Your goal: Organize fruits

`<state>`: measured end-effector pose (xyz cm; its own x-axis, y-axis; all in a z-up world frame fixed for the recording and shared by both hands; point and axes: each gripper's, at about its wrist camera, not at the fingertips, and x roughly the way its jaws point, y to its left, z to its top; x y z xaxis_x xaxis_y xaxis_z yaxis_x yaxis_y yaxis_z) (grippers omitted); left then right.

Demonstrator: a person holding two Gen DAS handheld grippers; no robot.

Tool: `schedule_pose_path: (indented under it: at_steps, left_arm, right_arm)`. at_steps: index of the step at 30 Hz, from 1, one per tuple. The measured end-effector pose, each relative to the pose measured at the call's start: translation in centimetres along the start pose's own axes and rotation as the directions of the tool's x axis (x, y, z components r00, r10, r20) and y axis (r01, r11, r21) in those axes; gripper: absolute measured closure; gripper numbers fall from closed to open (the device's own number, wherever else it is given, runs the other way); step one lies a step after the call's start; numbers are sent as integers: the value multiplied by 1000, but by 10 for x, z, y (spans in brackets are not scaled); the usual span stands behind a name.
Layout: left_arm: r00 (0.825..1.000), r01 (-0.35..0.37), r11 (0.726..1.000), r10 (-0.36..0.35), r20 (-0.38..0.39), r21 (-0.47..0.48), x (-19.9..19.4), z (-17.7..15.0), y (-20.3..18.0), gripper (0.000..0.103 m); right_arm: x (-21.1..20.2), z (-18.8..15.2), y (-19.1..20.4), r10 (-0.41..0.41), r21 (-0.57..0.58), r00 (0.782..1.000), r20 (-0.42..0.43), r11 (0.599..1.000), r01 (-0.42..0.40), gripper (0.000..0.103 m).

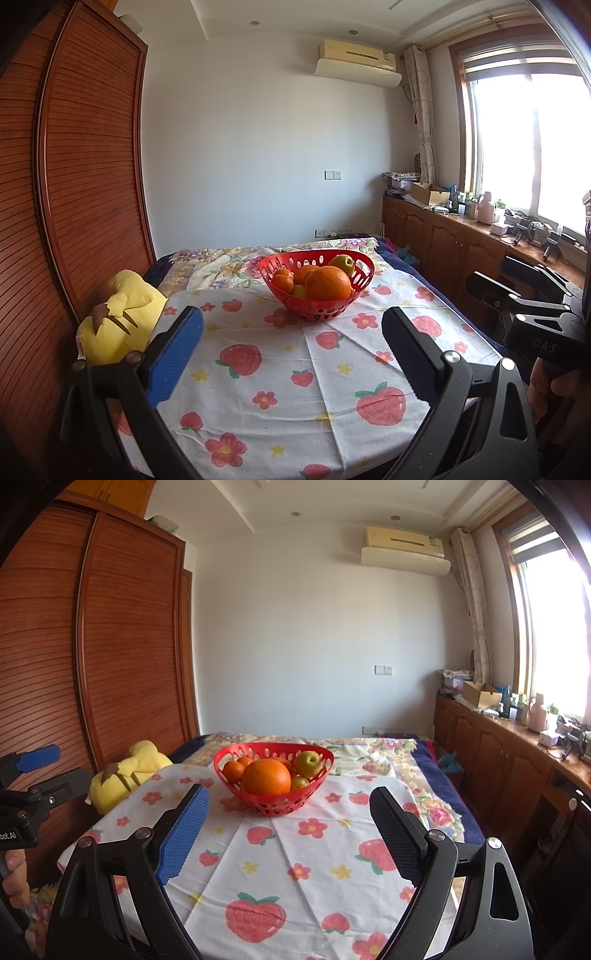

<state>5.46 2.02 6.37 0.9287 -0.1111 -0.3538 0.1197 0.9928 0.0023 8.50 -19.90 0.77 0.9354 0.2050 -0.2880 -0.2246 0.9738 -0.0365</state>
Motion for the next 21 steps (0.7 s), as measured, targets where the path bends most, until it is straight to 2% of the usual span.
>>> schedule_pose_path:
  at_steps: [21]
  left_arm:
    - [1000, 5, 1000, -6, 14, 6, -5, 0, 0, 5]
  right_arm:
    - [-2, -3, -1, -10, 0, 1000, 6, 1000, 10, 13]
